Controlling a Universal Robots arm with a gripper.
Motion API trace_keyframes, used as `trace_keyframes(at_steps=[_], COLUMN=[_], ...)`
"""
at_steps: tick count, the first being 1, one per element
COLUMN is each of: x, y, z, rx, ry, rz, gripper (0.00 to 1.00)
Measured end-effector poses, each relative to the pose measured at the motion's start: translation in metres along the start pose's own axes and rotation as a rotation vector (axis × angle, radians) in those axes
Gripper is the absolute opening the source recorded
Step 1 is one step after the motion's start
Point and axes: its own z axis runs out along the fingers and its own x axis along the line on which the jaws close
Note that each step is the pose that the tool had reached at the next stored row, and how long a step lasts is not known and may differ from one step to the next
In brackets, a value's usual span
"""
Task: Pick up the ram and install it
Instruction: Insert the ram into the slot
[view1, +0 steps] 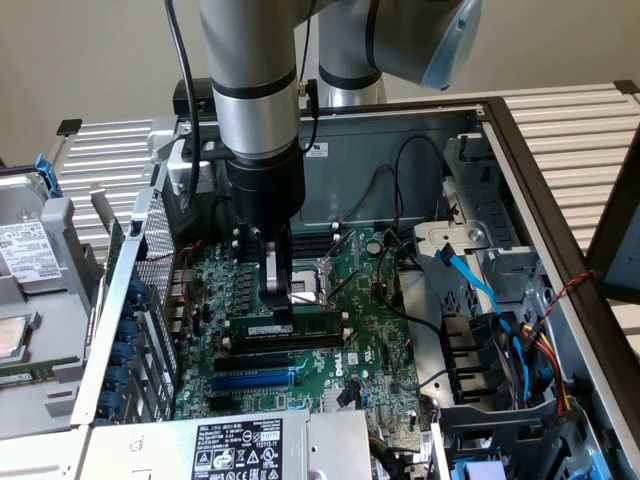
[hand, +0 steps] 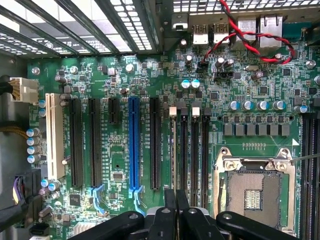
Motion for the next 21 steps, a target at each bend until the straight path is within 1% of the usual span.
trace_keyframes(at_steps=[21], x=[-0.0019], y=[0.0005], z=[0.0012], rx=[0.0], ry=[0.0], rz=[0.0], gripper=[0.12])
